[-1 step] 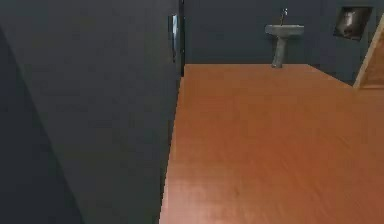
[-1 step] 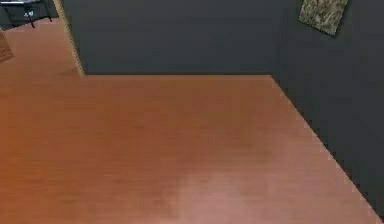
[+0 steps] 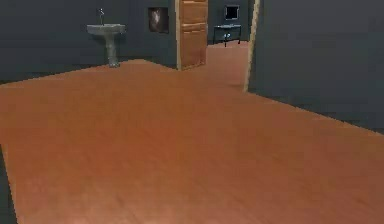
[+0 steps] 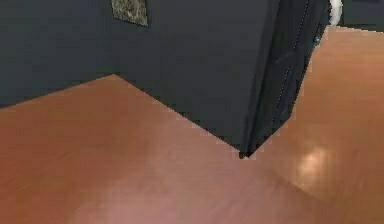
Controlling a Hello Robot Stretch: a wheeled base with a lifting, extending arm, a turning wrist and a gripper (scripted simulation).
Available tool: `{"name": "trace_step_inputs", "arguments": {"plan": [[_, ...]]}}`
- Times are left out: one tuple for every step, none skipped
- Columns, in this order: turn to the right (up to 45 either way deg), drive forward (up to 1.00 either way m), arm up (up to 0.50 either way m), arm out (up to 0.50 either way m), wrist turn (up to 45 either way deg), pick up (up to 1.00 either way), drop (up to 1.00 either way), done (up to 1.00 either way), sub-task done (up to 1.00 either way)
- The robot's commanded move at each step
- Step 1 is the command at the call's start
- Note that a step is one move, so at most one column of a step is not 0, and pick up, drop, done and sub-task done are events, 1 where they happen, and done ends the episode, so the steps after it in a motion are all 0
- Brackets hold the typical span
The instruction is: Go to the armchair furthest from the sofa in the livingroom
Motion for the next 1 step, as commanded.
{"name": "trace_step_inputs", "arguments": {"plan": [[45.0,0.00,0.00,0.00,0.0,0.00,0.00,0.00,0.00]]}}
